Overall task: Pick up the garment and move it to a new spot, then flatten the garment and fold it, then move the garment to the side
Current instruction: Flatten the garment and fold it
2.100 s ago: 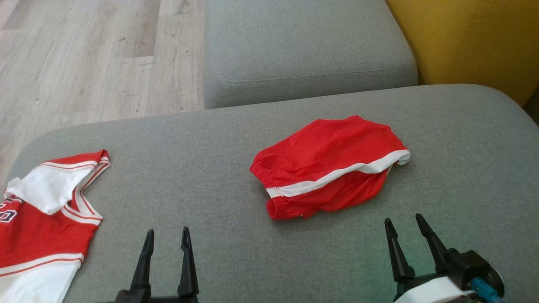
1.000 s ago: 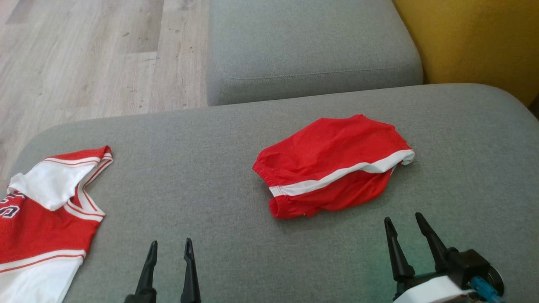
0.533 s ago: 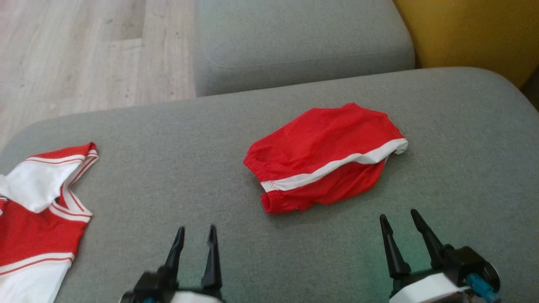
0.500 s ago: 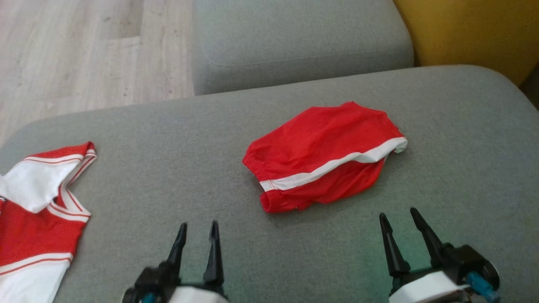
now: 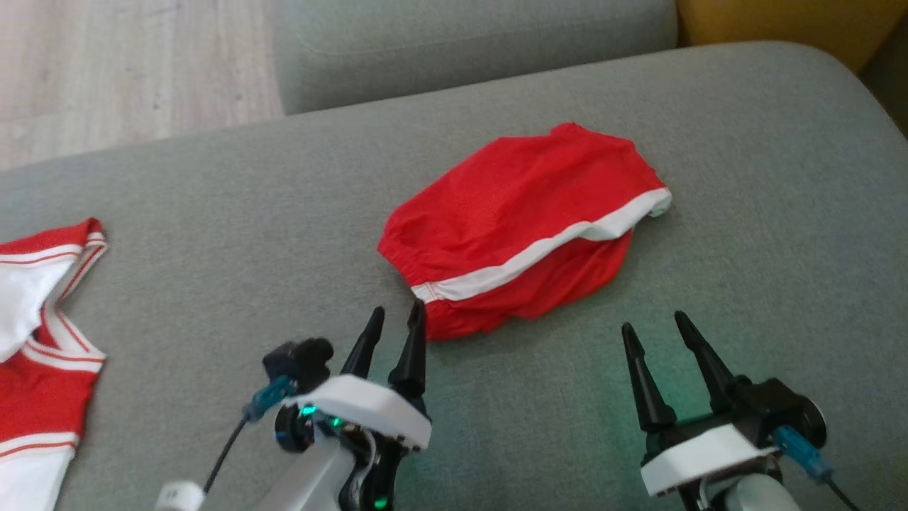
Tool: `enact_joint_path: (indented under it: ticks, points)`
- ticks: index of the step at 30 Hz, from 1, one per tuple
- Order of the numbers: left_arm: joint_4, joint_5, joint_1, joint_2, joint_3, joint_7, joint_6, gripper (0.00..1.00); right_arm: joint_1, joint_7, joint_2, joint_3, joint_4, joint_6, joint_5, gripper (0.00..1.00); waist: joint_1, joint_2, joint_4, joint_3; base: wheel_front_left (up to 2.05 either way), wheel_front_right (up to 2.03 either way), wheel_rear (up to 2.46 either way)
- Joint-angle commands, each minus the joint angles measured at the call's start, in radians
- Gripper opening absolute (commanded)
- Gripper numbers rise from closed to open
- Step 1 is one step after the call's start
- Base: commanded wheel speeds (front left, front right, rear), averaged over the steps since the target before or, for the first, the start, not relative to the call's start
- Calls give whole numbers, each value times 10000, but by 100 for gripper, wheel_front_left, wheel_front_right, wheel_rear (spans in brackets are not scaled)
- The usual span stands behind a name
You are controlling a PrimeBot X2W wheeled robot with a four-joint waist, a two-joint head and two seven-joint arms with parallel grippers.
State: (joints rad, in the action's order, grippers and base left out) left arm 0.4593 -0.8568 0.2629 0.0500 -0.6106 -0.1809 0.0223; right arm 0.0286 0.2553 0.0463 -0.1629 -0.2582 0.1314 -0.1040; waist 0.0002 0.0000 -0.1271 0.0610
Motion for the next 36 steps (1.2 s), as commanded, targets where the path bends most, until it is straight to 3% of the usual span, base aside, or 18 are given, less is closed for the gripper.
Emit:
enact_joint_path:
  ticks: [1,7,13,14,15,17,27,36]
  points:
    - [-84,-281,642,3,84,99,-131,100,-493,65,39,-309,321,-7,96,100,-2,0,-162,190,0,0,0]
    - [784,-1572,1496,3,-366,579,-308,100,-709,65,39,-525,275,-7,134,100,-2,0,-489,498,0,0,0]
    - [1094,-2219,1930,3,-712,343,-453,100,-739,65,39,-469,278,-7,199,100,-2,0,-631,600,0,0,0]
    - [1096,-2339,1963,3,-763,272,-521,95,-723,65,39,-450,280,-7,207,100,-2,0,-627,594,0,0,0]
    - [1102,-2415,1998,3,-840,211,-585,50,-699,65,39,-427,283,-7,214,100,-2,0,-612,584,0,0,0]
    - [1112,-2534,2048,3,-1017,118,-694,0,-630,65,39,-368,278,-7,230,100,-2,0,-544,544,0,0,0]
    - [1146,-2634,1899,81,-1469,-263,-950,0,-456,65,39,-402,200,-7,257,100,-2,0,6,171,0,0,0]
    - [470,-2597,1154,1019,-969,-561,-717,0,-276,65,39,-324,226,-7,162,100,-2,0,361,-208,0,0,0]
